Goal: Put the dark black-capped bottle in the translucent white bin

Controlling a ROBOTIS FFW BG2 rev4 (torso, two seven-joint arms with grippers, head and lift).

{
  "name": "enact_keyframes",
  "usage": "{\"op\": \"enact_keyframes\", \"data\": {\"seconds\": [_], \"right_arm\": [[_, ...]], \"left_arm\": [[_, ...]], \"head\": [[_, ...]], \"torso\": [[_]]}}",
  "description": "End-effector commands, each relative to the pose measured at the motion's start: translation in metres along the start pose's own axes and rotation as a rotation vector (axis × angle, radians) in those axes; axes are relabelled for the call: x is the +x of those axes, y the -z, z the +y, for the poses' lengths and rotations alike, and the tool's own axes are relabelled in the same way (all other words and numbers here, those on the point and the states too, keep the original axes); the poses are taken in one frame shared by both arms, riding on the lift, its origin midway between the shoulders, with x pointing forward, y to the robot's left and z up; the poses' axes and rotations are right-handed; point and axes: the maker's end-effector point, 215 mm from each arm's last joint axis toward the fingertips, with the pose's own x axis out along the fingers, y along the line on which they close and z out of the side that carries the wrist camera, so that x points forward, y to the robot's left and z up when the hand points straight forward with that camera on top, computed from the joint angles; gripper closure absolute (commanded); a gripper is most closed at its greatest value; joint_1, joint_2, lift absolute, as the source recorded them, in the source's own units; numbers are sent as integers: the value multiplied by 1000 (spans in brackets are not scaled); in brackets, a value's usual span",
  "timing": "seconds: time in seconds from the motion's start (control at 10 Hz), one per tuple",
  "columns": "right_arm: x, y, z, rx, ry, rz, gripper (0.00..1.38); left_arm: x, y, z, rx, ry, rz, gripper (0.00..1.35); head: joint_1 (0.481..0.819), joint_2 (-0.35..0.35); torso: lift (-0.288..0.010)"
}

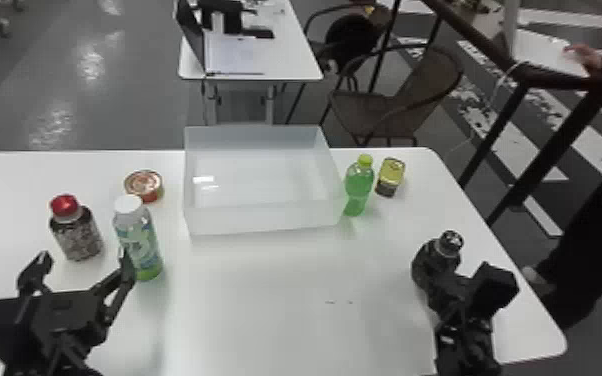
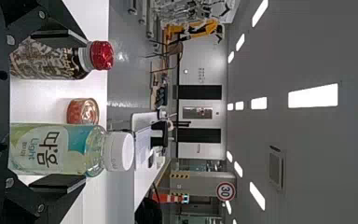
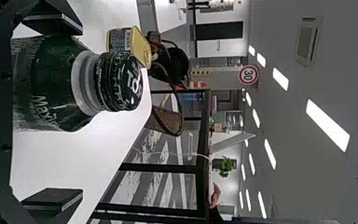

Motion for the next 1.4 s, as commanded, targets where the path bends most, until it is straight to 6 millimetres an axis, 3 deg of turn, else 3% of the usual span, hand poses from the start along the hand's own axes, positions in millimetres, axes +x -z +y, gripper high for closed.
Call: {"op": "enact_keyframes", "data": {"seconds": [0.0, 0.1, 0.2, 0.3, 0.5, 0.7, 1.1, 1.3], "right_arm": [[12, 2, -5, 10, -16, 0, 87], [15, 6, -2, 15, -34, 8, 122], [17, 14, 3, 15, -62, 24, 398], [17, 20, 4, 19, -64, 36, 874], [12, 21, 10, 59, -62, 41, 909], [2, -1, 33, 93, -144, 20, 841], [-29, -67, 136, 185, -447, 49, 835], [-19, -103, 182, 218, -576, 26, 834]], "left_arm": [[0, 1, 1, -2, -1, 2, 260], [0, 0, 2, -1, -1, 0, 260], [-1, 0, 3, 0, -2, 0, 260], [0, 0, 4, 1, -2, -1, 260], [0, -1, 4, 5, 2, -3, 260], [1, 0, 3, 5, 3, -1, 260], [3, 2, 0, 3, 8, 3, 260], [4, 2, -3, -2, 12, 5, 260]], "head": [[695, -174], [695, -177], [695, -176], [695, -174], [695, -168], [695, -157], [695, -73], [695, -9]], "torso": [[-94], [-94], [-94], [-94], [-94], [-94], [-94], [-94]]}}
